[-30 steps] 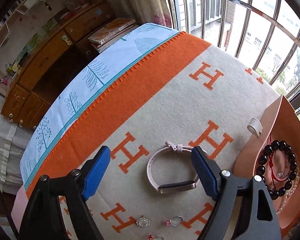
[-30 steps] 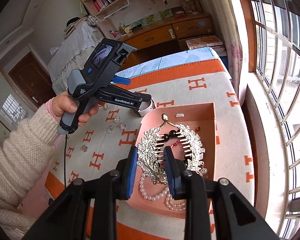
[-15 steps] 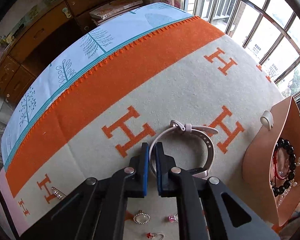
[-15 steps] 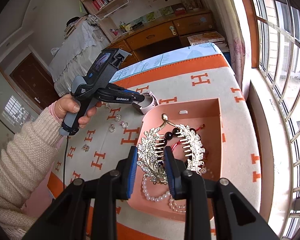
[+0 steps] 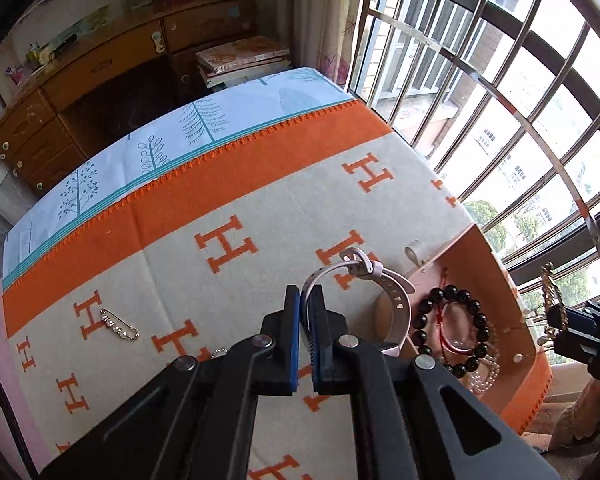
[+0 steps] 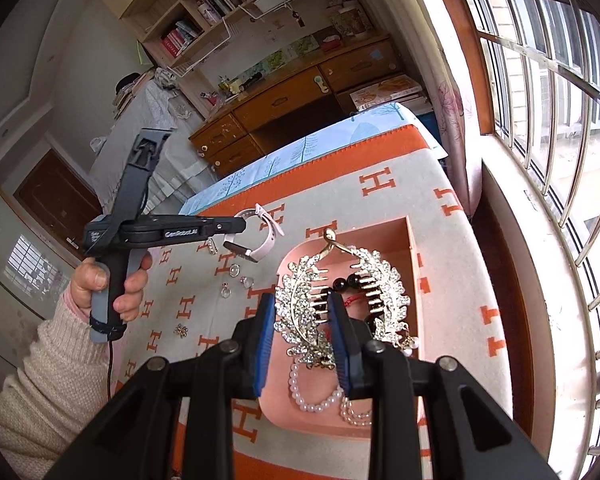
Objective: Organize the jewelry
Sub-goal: 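Grasp the white smartwatch with the left gripper and lift it toward the box, then lower the smartwatch into the pink box and open the left gripper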
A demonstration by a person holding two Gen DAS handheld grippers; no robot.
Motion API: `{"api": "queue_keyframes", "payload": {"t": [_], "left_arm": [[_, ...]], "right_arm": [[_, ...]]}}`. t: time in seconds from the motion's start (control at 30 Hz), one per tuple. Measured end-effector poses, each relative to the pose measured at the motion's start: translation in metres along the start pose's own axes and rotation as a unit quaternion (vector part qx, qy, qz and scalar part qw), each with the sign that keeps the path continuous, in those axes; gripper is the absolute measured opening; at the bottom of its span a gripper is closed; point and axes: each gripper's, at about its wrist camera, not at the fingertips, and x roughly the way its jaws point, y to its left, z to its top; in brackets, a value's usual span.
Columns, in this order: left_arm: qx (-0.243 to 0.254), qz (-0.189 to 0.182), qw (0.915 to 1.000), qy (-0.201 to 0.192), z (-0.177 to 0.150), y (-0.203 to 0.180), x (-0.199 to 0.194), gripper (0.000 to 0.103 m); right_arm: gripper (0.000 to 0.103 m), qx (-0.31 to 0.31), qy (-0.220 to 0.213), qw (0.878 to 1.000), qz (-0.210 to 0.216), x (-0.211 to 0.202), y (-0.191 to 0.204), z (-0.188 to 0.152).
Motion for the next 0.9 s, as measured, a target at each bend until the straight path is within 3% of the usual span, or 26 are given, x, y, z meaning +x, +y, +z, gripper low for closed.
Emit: {"api": "queue_keyframes", "payload": {"t": [0.17,0.3,0.43,0.73,0.83,0.9], "left_arm": [[0.012,-0.026,0.9995,-0.016,-0.004,-0.038,-0.028,0.002],[0.012,-0.039,0.9991,-0.014,-0.009,-0.070,-0.025,0.002],[0.009,-0.033,0.9994,0.001,-0.012,-0.092,-0.002,0.002],[-0.007,-0.011,0.9987,0.049,-0.020,-0.094,0.056,0.004],[-0.006,-0.013,0.9993,0.035,-0.022,-0.092,0.048,0.017],[-0.007,-0.007,0.9998,0.015,-0.023,-0.088,0.034,0.034]], "right_arm": [[0.026,0.022,-0.015,1.000,-0.003,-0.011,-0.003,-0.003],[0.026,0.041,-0.025,0.999,-0.006,-0.019,-0.007,-0.008],[0.026,0.051,-0.032,0.998,-0.011,-0.029,-0.010,-0.011],[0.026,0.043,-0.031,0.999,-0.007,-0.035,-0.004,-0.015],[0.026,0.038,-0.028,0.999,-0.003,-0.032,-0.001,-0.014],[0.026,0.036,-0.024,0.999,-0.001,-0.028,0.000,-0.012]]}}
